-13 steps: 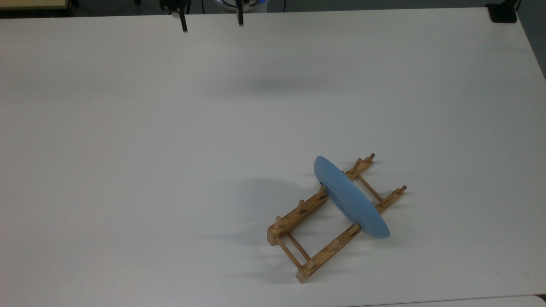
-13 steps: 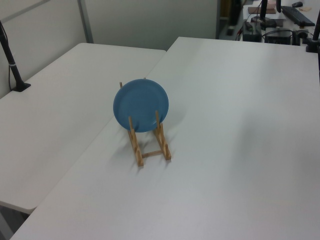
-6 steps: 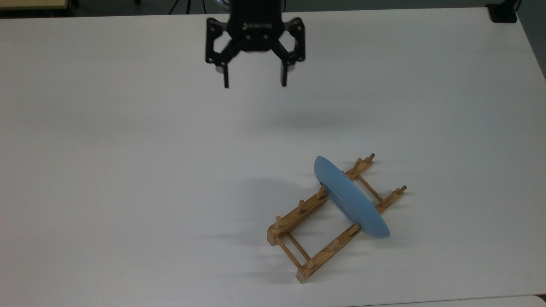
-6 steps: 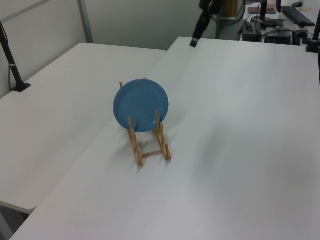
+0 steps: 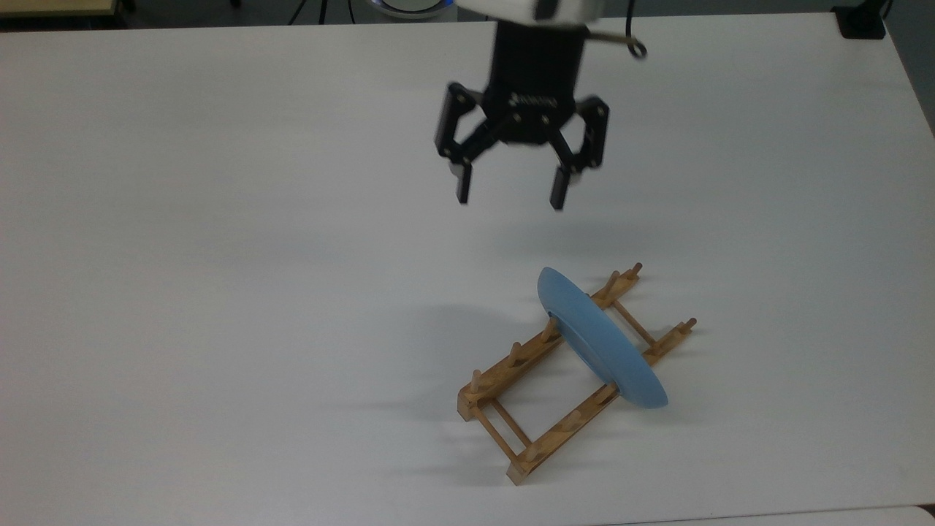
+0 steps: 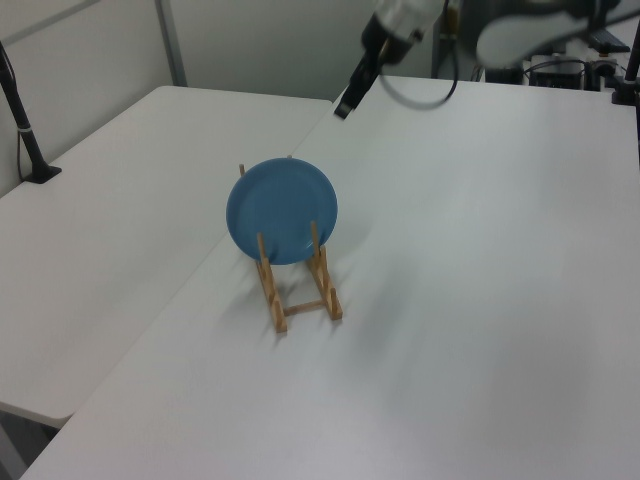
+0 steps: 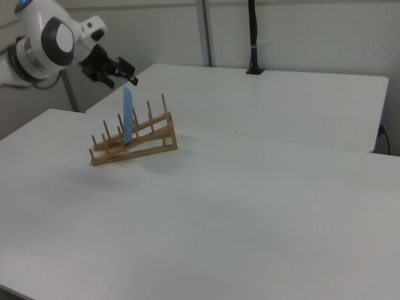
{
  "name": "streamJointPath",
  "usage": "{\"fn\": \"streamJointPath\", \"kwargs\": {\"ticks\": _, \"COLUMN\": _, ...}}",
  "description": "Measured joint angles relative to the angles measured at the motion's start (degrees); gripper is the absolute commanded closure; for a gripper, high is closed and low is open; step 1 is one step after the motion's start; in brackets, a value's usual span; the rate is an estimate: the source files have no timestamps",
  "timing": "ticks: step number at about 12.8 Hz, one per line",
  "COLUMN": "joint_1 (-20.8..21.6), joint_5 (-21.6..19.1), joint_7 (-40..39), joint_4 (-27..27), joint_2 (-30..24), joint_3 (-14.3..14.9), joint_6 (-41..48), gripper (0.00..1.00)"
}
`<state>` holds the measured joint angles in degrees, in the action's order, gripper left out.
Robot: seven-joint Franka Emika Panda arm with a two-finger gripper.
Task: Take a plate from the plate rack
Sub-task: 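Lower the open gripper toward the rim of the blue plate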
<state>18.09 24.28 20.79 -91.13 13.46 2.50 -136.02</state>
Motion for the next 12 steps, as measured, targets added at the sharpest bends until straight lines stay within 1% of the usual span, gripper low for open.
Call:
{"fn": "streamJointPath", "kwargs": {"ticks": 2, "joint_1": 1.34, "joint_5": 8.94, "joint_7": 8.13, "joint_4": 0.04, "joint_2": 3.15, "joint_3": -0.04, "joint_6": -3.18, "gripper": 0.00}}
{"fn": "streamJointPath", "kwargs": {"ticks": 3, "joint_1": 1.70, "joint_5": 12.32, "joint_7": 11.18, "joint_4": 0.08, "joint_2": 4.56, "joint_3": -0.06, "joint_6": -4.11, "gripper": 0.00}}
{"fn": "streamJointPath", "kwargs": {"ticks": 4, "joint_1": 1.78, "joint_5": 14.46, "joint_7": 13.21, "joint_4": 0.11, "joint_2": 5.70, "joint_3": -0.24, "joint_6": -4.85, "gripper": 0.04}}
{"fn": "streamJointPath", "kwargs": {"ticks": 5, "joint_1": 1.77, "joint_5": 15.58, "joint_7": 14.37, "joint_4": 0.16, "joint_2": 6.56, "joint_3": -0.48, "joint_6": -5.55, "gripper": 0.08}}
{"fn": "streamJointPath", "kwargs": {"ticks": 7, "joint_1": 1.77, "joint_5": 15.96, "joint_7": 14.72, "joint_4": 0.26, "joint_2": 7.67, "joint_3": -0.86, "joint_6": -6.43, "gripper": 0.17}}
{"fn": "streamJointPath", "kwargs": {"ticks": 8, "joint_1": 1.77, "joint_5": 15.97, "joint_7": 14.72, "joint_4": 0.39, "joint_2": 8.02, "joint_3": -1.02, "joint_6": -6.51, "gripper": 0.19}}
{"fn": "streamJointPath", "kwargs": {"ticks": 10, "joint_1": 1.75, "joint_5": 15.97, "joint_7": 14.73, "joint_4": 0.93, "joint_2": 8.61, "joint_3": -1.65, "joint_6": -6.52, "gripper": 0.31}}
{"fn": "streamJointPath", "kwargs": {"ticks": 12, "joint_1": 1.76, "joint_5": 15.97, "joint_7": 14.74, "joint_4": 1.14, "joint_2": 9.05, "joint_3": -2.42, "joint_6": -6.52, "gripper": 0.48}}
